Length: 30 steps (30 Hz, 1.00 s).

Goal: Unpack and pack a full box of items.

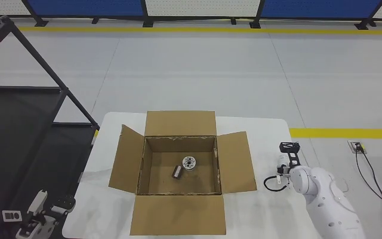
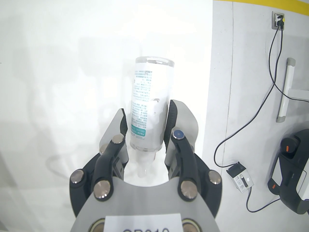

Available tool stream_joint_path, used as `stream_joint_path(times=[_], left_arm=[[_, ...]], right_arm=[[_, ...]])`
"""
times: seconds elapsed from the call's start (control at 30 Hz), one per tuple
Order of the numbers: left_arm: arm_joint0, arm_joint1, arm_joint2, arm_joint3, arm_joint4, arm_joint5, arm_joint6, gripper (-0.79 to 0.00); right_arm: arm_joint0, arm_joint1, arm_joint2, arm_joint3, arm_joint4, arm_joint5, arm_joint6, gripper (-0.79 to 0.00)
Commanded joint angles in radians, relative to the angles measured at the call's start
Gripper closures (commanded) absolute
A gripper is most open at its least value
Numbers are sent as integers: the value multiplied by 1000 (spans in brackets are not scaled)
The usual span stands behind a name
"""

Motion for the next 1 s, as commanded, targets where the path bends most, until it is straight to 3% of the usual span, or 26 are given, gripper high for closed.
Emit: stream_joint_path(times=[0.0,0.27,0.37,0.47,0.73,0.97], left_arm=[[0,0,0,0,0,0,0,-785],[0,0,0,0,0,0,0,-785],[0,0,0,0,0,0,0,-785],[0,0,0,0,0,0,0,-785],[0,0,0,0,0,0,0,-785],[0,0,0,0,0,0,0,-785]], right_arm=[[7,-1,-1,13,0,-5,1,-379],[32,-8,-13,58,11,-24,10,-342],[38,-10,-16,67,12,-24,2,-203],[31,-10,-7,55,14,-24,-32,0],[-46,2,63,-110,8,3,-138,0],[-171,10,139,-402,-5,11,-332,0]])
